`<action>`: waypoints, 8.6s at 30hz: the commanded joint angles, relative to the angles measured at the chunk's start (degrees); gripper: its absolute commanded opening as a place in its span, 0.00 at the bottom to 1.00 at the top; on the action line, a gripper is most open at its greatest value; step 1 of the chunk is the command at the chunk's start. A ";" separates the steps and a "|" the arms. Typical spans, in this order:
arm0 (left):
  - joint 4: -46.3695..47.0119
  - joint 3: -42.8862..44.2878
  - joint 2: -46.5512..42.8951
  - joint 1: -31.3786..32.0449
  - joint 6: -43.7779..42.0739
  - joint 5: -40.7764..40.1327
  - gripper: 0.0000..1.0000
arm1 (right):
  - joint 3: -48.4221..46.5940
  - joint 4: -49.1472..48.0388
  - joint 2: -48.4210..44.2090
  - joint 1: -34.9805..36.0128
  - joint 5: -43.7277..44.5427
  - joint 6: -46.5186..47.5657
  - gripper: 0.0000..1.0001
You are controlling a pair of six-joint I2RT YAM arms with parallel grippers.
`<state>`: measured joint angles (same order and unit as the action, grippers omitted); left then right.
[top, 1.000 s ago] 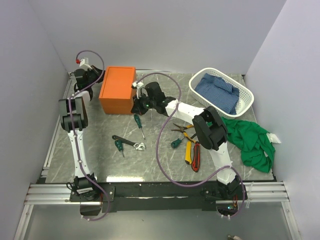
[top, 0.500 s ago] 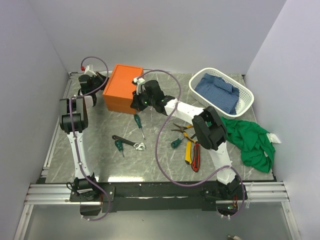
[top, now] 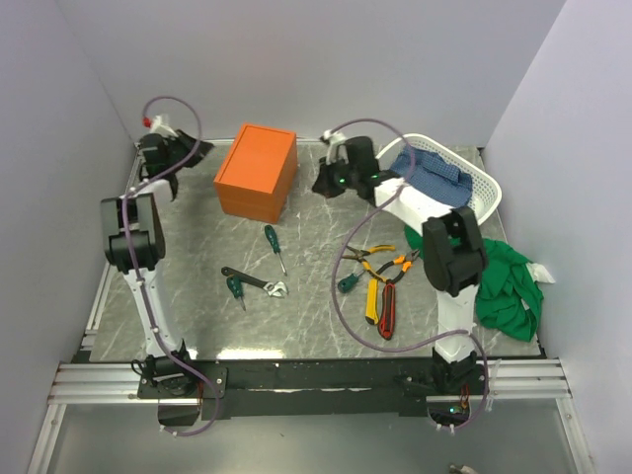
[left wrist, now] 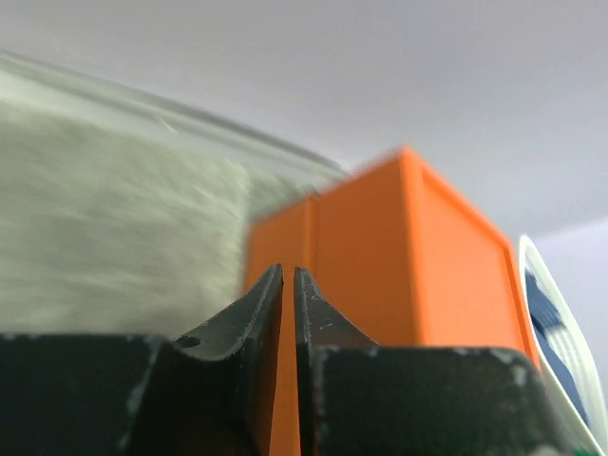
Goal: Sort the tools into containers
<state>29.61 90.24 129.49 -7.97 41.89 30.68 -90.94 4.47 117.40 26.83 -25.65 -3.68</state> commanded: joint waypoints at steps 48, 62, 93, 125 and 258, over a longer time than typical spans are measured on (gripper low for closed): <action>-13.43 -7.92 -16.98 -9.08 -4.54 -12.50 0.06 | 1.75 -15.27 -9.15 -4.68 5.42 -4.22 0.05; -7.98 -25.64 -24.64 -8.65 -1.19 14.49 0.01 | -25.42 -19.24 18.11 -5.91 22.22 -7.83 0.01; -11.77 -6.56 -5.22 -1.00 -11.84 13.09 0.09 | -7.87 -11.23 4.77 -0.29 -18.21 -6.78 0.00; -32.95 0.38 -25.07 -5.49 -19.05 19.16 0.11 | 1.91 -11.94 1.06 -11.45 -30.60 -22.50 0.80; -31.02 -14.30 -39.32 1.11 -20.97 3.78 0.43 | -5.80 64.25 -13.87 2.53 -15.56 84.74 0.01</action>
<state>-5.72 74.46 88.71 -6.72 18.44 31.92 -82.13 60.88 106.30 32.67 -31.83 84.40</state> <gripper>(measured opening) 0.431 0.426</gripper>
